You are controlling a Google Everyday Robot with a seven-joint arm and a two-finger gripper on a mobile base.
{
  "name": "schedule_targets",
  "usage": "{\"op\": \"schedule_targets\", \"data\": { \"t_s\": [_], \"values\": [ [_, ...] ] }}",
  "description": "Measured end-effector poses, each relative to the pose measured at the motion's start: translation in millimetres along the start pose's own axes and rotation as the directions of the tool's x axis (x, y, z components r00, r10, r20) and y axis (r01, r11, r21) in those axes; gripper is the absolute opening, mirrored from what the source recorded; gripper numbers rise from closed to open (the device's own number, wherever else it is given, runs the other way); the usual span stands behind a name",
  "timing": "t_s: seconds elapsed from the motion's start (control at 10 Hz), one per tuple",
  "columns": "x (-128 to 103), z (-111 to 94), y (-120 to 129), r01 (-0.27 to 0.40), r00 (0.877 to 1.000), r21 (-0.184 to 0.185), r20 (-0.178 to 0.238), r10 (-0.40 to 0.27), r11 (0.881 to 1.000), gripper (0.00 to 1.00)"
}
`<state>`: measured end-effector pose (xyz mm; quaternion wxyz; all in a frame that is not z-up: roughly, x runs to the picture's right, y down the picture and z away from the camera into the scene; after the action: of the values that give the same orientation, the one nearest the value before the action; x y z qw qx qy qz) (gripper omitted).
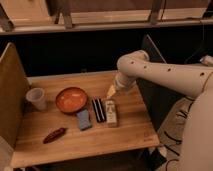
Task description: Stand the bottle upright
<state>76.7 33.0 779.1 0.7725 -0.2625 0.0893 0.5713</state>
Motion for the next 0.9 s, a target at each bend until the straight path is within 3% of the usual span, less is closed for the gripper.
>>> {"op": "schedule_targets", "data": {
  "t_s": [0.2,0.3,0.7,0.9],
  "values": [
    [0.5,-0.5,-26.5,0.016,1.000,0.056,-0.014,-0.015,0.998,0.65],
    [2.3,-1.2,-32.3,0.011,1.000,0.064,-0.016,-0.010,0.998,0.65],
    [0.7,-1.4,-29.6,0.006,1.000,0.062,-0.013,-0.005,0.998,0.65],
    [-0.4,7.4,-35.1,-0.060,0.998,0.059,-0.012,0.061,0.996,0.65]
  ]
}}
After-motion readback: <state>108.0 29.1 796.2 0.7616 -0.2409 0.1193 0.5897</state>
